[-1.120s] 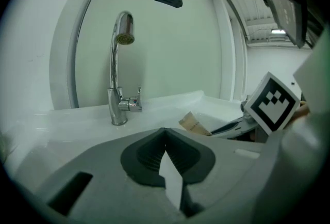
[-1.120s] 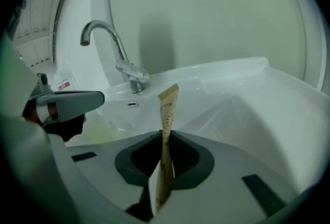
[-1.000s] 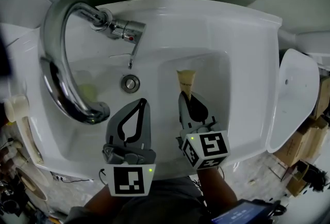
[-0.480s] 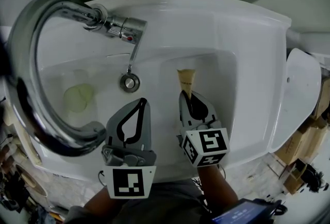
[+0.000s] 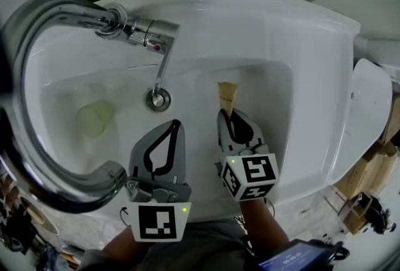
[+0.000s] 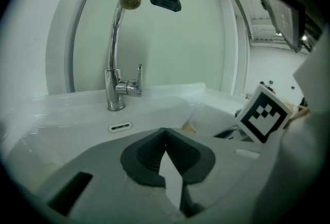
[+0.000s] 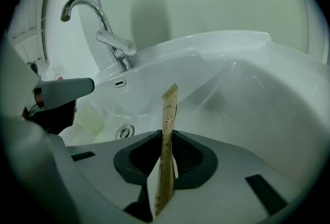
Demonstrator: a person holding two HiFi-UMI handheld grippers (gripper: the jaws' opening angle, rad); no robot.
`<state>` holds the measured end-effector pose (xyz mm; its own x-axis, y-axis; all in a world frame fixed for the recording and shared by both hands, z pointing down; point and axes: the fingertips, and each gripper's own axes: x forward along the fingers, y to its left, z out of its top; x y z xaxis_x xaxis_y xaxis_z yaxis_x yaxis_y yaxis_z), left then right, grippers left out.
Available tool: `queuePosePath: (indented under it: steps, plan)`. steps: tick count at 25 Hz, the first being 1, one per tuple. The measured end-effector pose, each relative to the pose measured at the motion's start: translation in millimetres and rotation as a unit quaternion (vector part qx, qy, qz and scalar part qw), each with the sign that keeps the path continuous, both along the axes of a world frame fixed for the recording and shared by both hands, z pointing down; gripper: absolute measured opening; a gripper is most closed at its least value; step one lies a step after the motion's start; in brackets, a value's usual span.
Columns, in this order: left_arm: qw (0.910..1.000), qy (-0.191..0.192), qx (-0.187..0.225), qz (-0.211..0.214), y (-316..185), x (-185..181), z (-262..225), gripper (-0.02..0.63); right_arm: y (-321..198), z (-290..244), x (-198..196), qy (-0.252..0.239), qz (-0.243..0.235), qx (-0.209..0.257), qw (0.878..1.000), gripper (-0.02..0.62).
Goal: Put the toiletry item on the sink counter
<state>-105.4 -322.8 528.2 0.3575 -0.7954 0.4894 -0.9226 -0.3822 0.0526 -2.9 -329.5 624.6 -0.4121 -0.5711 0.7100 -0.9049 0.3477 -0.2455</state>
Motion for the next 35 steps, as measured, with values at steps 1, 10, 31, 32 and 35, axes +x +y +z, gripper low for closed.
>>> queuePosePath:
  steps: [1, 10, 31, 32, 35]
  plan:
    - [1.0, -0.002, 0.0, 0.003, 0, 0, 1, 0.011, 0, 1, 0, 0.0, 0.0, -0.001, 1.0, 0.037]
    - [1.0, -0.002, 0.002, 0.003, 3, 1, -3, 0.011, 1, -4, -2, -0.001, 0.0, 0.002, 1.0, 0.074]
    - [0.9886, -0.002, 0.146, -0.038, 80, 20, -162, 0.011, 63, -221, -12, -0.077, -0.07, 0.221, 0.97, 0.032]
    - [0.987, 0.005, 0.154, -0.043, 88, 21, -172, 0.011, 70, -235, -11, -0.078, -0.072, 0.234, 0.966, 0.031]
    - [0.9834, 0.009, 0.173, -0.056, 111, 24, -199, 0.011, 91, -274, -8, -0.081, -0.077, 0.273, 0.956, 0.027]
